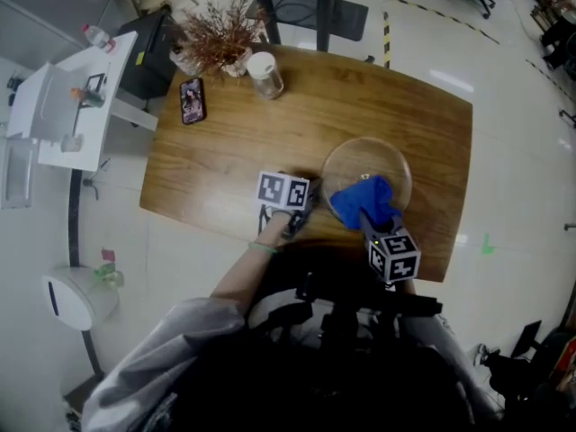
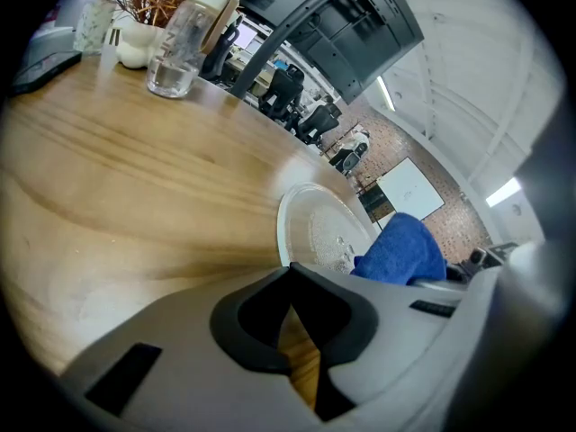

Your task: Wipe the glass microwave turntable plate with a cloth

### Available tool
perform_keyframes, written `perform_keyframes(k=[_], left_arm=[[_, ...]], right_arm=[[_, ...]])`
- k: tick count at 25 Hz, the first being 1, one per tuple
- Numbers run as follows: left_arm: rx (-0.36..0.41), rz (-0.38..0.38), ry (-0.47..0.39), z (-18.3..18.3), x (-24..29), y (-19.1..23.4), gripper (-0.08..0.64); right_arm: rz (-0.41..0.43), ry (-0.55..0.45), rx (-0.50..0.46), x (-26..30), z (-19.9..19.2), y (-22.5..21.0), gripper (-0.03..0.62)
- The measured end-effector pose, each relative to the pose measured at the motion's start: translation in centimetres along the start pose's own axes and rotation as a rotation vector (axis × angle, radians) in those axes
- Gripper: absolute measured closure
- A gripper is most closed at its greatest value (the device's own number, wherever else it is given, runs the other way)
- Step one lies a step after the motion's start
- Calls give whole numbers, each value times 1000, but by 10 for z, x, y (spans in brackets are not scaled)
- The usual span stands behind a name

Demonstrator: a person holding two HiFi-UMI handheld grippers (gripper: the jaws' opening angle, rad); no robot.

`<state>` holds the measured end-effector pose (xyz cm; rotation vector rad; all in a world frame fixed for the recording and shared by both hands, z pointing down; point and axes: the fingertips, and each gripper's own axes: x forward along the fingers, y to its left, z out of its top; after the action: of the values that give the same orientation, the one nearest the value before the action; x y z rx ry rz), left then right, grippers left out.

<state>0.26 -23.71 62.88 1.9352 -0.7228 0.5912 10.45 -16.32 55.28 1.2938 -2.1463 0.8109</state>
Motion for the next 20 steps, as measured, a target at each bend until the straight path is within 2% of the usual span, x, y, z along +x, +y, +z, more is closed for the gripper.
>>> perform_keyframes(k=[7, 12, 15, 20], left_arm=[[7, 8, -2, -1, 0, 0, 566], [14, 14, -7, 0, 0, 1, 566], [16, 19, -8, 0, 0, 0, 566], [22, 24, -12, 0, -1, 0, 566]], right_arm=[[-245, -104, 76, -15, 44, -103, 512], [-376, -146, 137, -18, 62, -159, 512], [-392, -135, 165, -15, 55, -167, 511], [-329, -91, 157, -11, 25, -137, 512]])
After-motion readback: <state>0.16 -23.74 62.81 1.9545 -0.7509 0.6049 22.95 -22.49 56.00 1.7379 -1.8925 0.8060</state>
